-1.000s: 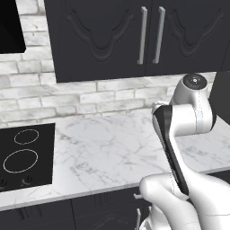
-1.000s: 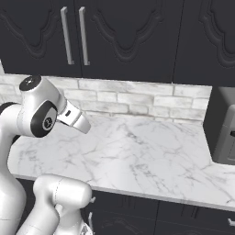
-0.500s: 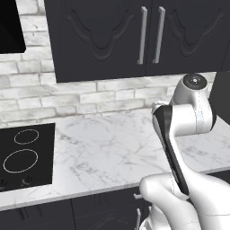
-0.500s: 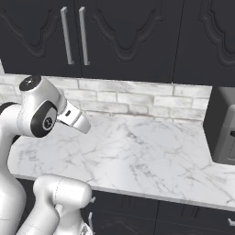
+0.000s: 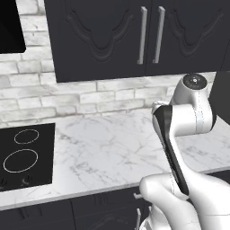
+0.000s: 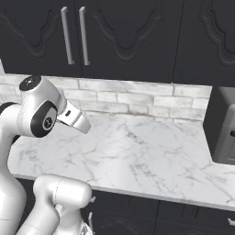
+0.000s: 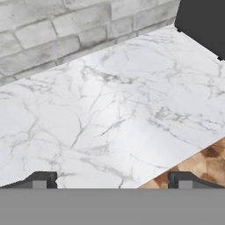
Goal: Close all open cabinet doors.
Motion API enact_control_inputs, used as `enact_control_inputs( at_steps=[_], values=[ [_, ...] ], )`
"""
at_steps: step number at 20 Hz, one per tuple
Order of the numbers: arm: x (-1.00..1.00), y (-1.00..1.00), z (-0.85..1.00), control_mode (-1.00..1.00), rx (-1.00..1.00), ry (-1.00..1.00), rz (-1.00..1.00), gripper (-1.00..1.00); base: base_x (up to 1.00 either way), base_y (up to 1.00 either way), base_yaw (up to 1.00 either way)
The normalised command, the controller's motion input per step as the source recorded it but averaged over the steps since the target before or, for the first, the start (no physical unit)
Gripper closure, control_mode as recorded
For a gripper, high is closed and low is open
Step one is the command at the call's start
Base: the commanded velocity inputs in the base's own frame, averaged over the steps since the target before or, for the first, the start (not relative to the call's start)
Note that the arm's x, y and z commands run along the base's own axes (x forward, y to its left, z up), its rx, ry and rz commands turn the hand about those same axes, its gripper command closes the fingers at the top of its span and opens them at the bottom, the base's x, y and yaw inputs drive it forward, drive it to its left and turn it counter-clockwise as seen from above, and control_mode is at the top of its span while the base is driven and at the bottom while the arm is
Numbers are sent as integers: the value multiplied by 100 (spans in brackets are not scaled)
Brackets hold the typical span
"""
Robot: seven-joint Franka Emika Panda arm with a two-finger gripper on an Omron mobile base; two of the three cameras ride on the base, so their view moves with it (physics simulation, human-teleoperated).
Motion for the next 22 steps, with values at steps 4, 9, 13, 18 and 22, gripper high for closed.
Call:
enact_control_inputs(
  at_steps=[4,9,13,18,22],
  values=[
    [0,0,0,100,0,0,0,-100,-59,-3,-5],
    [0,0,0,100,0,0,0,-100,-58,-5,-6],
    [0,0,0,100,0,0,0,-100,-55,-6,-16],
    [0,0,0,100,0,0,0,-100,-37,-8,-44],
    [0,0,0,100,0,0,0,-100,-31,-11,-52]
  ],
)
